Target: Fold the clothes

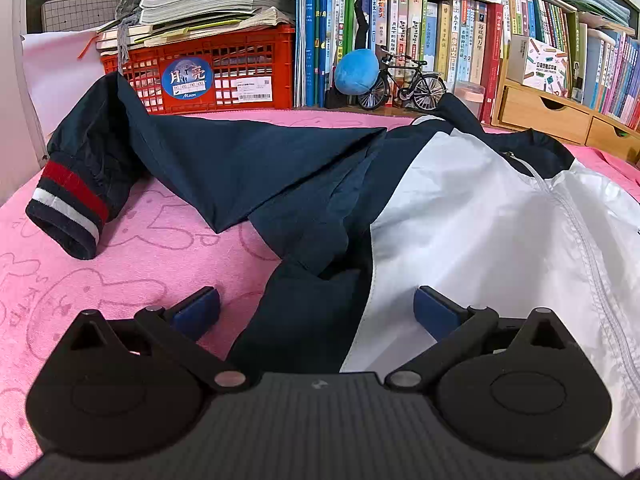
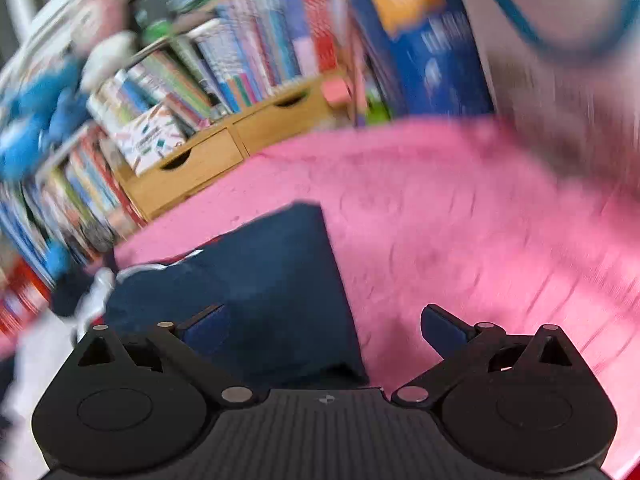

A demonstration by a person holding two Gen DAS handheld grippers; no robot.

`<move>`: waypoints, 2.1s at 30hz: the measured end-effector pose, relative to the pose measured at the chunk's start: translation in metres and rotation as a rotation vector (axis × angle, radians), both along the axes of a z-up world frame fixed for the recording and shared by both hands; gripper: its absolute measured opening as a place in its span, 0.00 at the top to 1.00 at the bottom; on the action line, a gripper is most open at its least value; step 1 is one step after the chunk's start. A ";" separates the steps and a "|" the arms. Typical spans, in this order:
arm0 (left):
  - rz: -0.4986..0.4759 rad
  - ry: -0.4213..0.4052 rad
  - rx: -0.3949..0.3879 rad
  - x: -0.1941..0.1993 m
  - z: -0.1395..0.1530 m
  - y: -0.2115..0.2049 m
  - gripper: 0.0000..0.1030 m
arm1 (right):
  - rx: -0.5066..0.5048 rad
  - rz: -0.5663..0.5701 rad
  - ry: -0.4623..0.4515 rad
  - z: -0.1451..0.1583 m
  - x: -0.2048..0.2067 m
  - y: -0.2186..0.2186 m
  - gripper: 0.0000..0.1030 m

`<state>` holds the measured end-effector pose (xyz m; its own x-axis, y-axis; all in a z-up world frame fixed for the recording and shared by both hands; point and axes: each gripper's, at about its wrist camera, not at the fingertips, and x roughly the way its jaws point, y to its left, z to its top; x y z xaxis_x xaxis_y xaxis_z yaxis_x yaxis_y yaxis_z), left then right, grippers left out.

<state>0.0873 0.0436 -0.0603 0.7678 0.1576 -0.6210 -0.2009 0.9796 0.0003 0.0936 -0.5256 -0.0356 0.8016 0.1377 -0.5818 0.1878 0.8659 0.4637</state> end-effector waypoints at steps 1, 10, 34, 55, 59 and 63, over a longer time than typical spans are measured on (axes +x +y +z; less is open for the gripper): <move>0.000 0.000 0.000 0.000 0.000 0.000 0.00 | 0.026 -0.002 -0.006 -0.003 0.003 0.002 0.07; -0.006 0.000 0.000 0.000 0.000 0.000 0.00 | -0.582 -0.224 -0.075 0.053 0.018 0.049 0.96; 0.111 -0.162 -0.155 -0.043 0.042 0.071 0.00 | -0.609 -0.153 -0.198 0.078 -0.052 0.090 0.00; 0.538 -0.222 -0.991 0.045 0.015 0.202 0.03 | -0.593 0.467 -0.092 0.000 0.028 0.385 0.00; 0.510 -0.387 -0.738 0.052 0.042 0.218 0.79 | -0.554 0.457 -0.073 0.000 0.032 0.380 0.00; 0.449 -0.592 -0.256 0.022 0.120 0.217 0.93 | -0.551 0.457 -0.070 0.001 0.033 0.380 0.00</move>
<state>0.1094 0.2602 0.0597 0.8790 0.4386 -0.1870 -0.4738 0.7598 -0.4452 0.1269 -0.1460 -0.0350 0.7721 0.1697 -0.6125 -0.2639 0.9623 -0.0660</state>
